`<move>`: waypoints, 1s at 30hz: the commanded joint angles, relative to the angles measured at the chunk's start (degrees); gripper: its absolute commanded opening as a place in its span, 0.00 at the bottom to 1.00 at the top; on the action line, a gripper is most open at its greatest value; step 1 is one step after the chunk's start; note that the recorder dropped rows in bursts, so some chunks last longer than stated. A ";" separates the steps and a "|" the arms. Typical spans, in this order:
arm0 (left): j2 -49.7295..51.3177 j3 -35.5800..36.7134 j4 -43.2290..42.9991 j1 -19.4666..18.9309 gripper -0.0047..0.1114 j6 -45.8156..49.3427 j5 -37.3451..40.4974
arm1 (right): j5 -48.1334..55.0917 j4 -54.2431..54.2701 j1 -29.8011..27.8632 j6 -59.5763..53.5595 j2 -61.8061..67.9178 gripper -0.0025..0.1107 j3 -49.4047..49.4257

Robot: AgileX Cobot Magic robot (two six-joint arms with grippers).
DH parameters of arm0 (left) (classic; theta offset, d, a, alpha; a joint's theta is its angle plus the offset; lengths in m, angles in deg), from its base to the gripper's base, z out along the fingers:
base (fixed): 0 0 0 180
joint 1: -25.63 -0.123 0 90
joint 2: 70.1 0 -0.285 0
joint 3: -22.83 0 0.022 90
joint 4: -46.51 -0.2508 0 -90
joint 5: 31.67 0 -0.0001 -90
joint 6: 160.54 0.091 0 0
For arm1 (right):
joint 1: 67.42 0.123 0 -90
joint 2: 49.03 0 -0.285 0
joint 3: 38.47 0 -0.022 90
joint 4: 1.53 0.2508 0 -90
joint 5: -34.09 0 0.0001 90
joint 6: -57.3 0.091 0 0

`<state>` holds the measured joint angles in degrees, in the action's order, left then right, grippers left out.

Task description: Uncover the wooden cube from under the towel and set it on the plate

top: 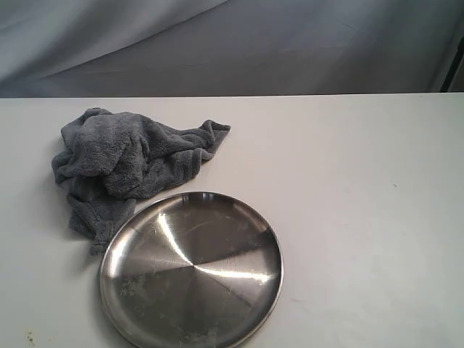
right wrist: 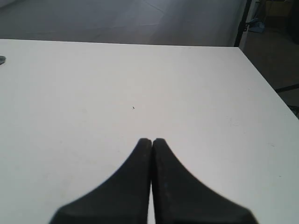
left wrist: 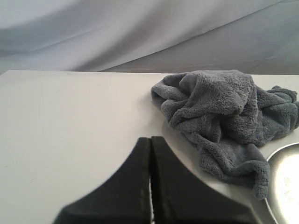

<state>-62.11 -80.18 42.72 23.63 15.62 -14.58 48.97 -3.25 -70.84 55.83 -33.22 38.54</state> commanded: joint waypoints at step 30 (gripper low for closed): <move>-0.20 0.22 3.79 0.29 0.04 -0.87 -12.90 | -0.37 -0.22 0.11 -0.04 -0.32 0.02 0.21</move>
<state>-62.11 -80.18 39.12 23.63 17.72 -21.23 48.97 -3.25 -70.84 55.83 -33.22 38.54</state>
